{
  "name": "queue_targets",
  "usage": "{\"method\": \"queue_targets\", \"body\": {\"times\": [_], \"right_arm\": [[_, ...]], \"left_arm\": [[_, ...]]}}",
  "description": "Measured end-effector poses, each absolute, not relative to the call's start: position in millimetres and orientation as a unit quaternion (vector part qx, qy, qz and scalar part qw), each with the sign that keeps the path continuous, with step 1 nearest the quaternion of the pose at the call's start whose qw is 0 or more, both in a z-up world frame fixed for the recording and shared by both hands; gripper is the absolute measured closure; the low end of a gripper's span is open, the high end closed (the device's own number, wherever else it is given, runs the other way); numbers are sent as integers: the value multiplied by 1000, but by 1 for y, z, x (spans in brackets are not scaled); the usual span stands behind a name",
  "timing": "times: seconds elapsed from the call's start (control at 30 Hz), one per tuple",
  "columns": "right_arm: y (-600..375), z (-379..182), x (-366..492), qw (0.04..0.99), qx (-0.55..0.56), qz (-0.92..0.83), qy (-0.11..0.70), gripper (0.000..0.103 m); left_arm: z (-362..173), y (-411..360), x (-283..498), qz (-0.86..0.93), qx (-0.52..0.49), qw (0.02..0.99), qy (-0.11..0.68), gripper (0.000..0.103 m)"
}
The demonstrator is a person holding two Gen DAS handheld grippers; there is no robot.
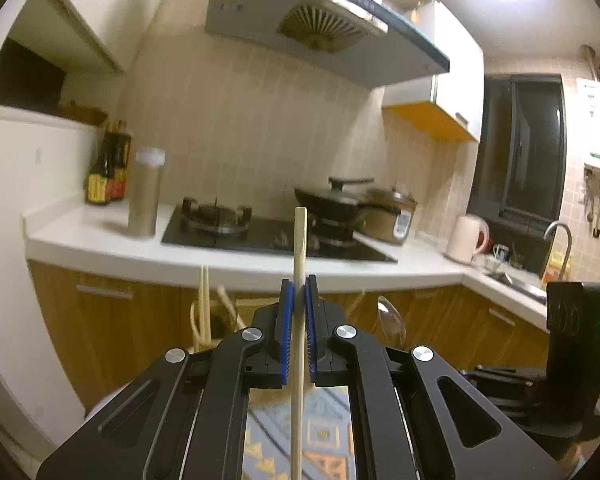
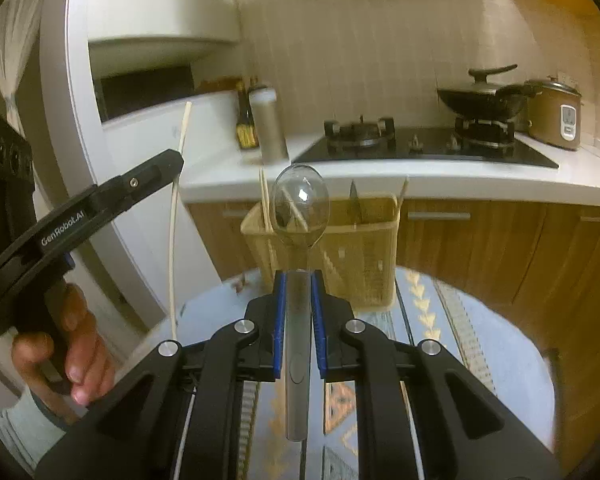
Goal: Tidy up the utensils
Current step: 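Lift the chopstick and clear spoon up over the tan basket with both tools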
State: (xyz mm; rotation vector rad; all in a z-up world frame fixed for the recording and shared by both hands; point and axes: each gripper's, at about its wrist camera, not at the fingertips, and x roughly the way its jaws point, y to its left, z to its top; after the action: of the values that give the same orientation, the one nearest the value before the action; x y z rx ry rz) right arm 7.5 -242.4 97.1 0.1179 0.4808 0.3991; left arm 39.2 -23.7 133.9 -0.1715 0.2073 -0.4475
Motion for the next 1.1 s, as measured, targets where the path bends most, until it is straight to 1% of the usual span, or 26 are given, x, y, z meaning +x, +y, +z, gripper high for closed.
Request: {"method": "queue_targets", "body": {"times": [0.27,0.43,0.7,0.83,1.1], "right_arm": [[-250,115,28,965,77,183,173,93],[-260,124,55,969,100,180,139,93],[-269,135,99,972,129,173,94,93],[-270,138,124,976,136,153,80,93],[-267,126,159,985,110,110,69,93]], "left_arm": [[156,-36,49,-212,-90,973,35,99],[164,-37,68,-201,-109,973,-2,99],[164,-38,116,-162,-159,974,-24,99],[156,-49,135,-145,-155,977,-30,99],[131,-65,158,-110,-133,985,-28,99]]}}
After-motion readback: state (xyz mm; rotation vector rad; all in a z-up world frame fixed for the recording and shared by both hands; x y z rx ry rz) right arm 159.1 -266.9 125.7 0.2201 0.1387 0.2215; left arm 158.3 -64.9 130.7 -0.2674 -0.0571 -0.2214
